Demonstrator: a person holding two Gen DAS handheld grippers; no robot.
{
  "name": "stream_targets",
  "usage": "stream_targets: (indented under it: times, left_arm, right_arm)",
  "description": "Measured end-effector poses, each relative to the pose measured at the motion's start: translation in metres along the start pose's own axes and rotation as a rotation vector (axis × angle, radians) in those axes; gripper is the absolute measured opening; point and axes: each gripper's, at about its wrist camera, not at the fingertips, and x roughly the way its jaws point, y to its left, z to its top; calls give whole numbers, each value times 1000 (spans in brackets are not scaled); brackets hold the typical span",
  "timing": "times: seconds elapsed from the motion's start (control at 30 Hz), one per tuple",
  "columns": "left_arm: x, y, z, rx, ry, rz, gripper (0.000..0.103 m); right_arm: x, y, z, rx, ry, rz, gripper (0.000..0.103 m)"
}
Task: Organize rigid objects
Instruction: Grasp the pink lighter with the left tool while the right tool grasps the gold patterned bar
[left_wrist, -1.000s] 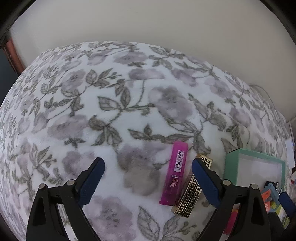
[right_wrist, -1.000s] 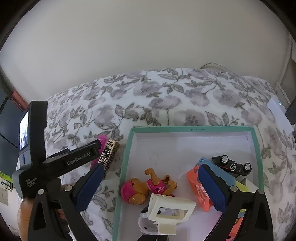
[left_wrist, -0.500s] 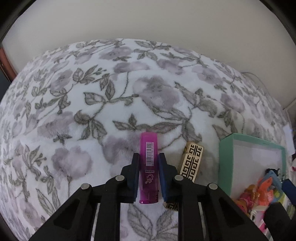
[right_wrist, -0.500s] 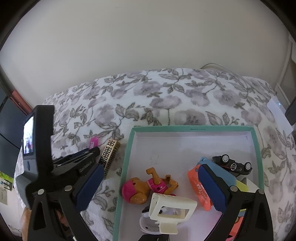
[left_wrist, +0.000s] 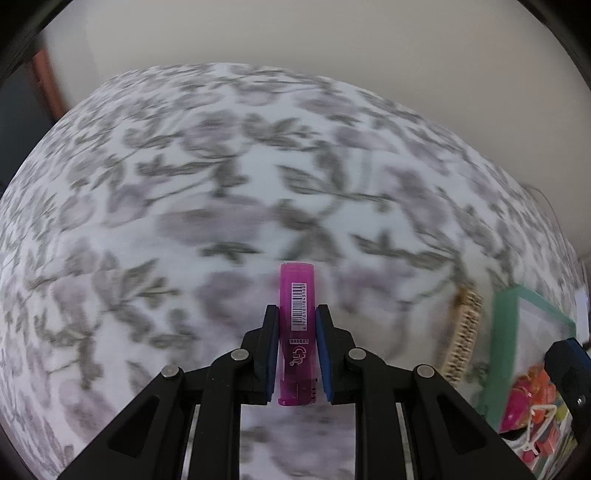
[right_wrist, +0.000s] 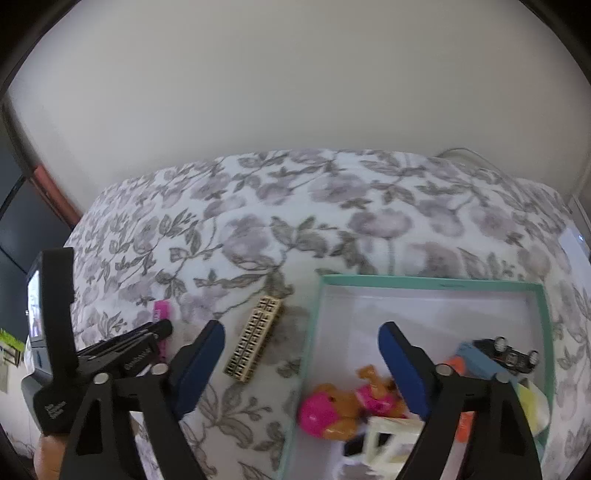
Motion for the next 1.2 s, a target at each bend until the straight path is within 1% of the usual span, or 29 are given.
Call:
stream_targets:
  times: [0.03, 0.07, 0.1, 0.23, 0.3, 0.33, 0.37, 0.43, 0.5, 0.57, 0.7, 0.77, 0.8, 0.87, 0.9, 0.97, 1.07, 1.13, 1.2]
  left_arm:
    - [0, 6, 1, -17, 0, -1, 20]
    - [1, 12, 1, -32, 1, -3, 20]
    - [0, 18, 2, -47, 1, -7, 20]
    - [-1, 30, 2, -71, -3, -4, 20]
    - [0, 33, 2, -80, -3, -16, 20]
    - [0, 33, 2, -82, -3, -18, 20]
    - [0, 34, 2, -84, -3, -19, 20]
    - [-1, 33, 0, -81, -5, -17, 20]
    - [-1, 34, 0, -80, -6, -18, 20]
    - [-1, 35, 0, -83, -7, -23, 20]
    - [-1, 35, 0, -82, -8, -21, 20]
    - [-1, 34, -1, -80, -10, -17, 20]
    - [-1, 34, -1, -78, -10, -15, 20]
    - [0, 33, -1, -74, -12, -11, 20]
    - [0, 32, -1, -70, -14, -8, 20]
    - [0, 31, -1, -61, -17, -1, 20]
    - [-1, 29, -3, -49, -21, 7, 20]
    - [-2, 30, -4, -51, -14, 3, 20]
    - [-4, 30, -6, -51, -6, 1, 20]
  right_arm:
    - [4, 3, 0, -3, 10, 6, 83]
    - [8, 7, 0, -9, 21, 11, 77]
    - [12, 12, 0, -15, 30, 10, 74]
    - [30, 28, -1, -52, 72, -15, 71]
    - [34, 32, -3, -66, 68, -40, 67]
    - [35, 36, -2, -78, 65, -54, 62]
    - [38, 38, -2, -79, 72, -49, 57]
    - [41, 43, -1, -83, 85, -40, 57]
    - [43, 47, -2, -107, 84, -66, 57]
    - [47, 49, -3, -108, 98, -65, 53]
    - [58, 50, -6, -107, 124, -82, 53]
    - [65, 51, -7, -110, 142, -85, 47]
    - [69, 53, -7, -114, 152, -86, 46]
    - [73, 55, -7, -124, 162, -91, 40]
    - [75, 56, -8, -129, 165, -99, 39]
    - [76, 57, -8, -135, 164, -109, 33]
    - [73, 53, -11, -123, 163, -91, 25]
    - [71, 50, -14, -103, 168, -76, 22]
    - [67, 48, -17, -86, 183, -63, 22]
